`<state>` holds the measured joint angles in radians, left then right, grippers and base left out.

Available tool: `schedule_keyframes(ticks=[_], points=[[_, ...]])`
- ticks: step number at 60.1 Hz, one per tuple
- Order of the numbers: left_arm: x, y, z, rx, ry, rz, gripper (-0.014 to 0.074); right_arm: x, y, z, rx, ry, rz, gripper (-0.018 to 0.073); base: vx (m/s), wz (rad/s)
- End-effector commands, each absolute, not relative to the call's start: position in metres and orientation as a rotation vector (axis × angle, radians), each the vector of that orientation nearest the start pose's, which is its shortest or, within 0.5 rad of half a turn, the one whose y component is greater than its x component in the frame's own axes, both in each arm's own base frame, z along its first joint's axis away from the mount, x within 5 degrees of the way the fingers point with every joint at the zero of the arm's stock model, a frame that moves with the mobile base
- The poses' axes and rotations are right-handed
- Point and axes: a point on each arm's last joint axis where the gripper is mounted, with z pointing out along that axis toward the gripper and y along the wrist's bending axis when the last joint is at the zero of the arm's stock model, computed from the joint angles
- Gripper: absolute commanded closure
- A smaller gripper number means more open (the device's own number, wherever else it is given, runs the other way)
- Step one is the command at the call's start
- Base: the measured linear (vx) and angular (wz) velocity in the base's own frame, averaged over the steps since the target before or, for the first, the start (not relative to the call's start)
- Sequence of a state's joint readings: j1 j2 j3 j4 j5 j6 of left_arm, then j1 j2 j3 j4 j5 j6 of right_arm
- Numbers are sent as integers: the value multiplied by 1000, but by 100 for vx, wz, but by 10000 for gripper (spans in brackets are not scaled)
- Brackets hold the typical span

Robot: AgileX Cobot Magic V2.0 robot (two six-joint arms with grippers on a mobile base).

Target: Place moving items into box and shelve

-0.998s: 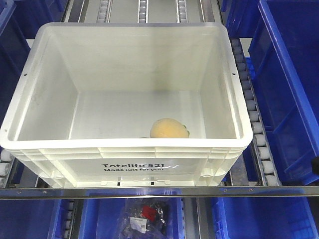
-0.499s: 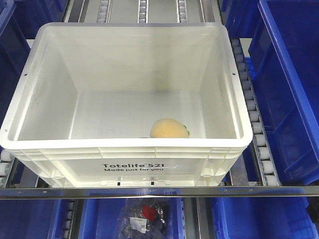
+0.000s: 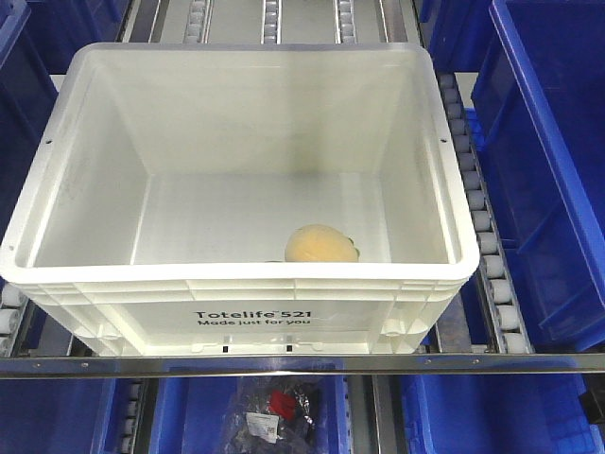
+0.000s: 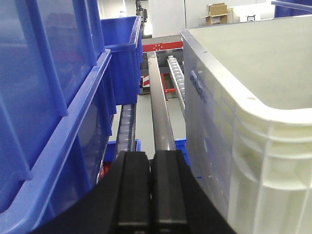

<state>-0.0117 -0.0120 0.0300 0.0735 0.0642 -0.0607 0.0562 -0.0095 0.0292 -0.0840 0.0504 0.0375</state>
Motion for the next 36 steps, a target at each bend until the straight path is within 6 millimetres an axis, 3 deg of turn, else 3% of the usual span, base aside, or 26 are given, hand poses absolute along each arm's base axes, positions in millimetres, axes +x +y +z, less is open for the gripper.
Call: schedule_keyframes(ticks=[1, 36], points=[[56, -1, 201, 15, 1482, -14, 576, 56, 3, 205, -90, 1459, -11, 569, 0, 0], [56, -1, 201, 15, 1482, -14, 576, 55, 3, 211, -86, 1400, -9, 569, 0, 0]])
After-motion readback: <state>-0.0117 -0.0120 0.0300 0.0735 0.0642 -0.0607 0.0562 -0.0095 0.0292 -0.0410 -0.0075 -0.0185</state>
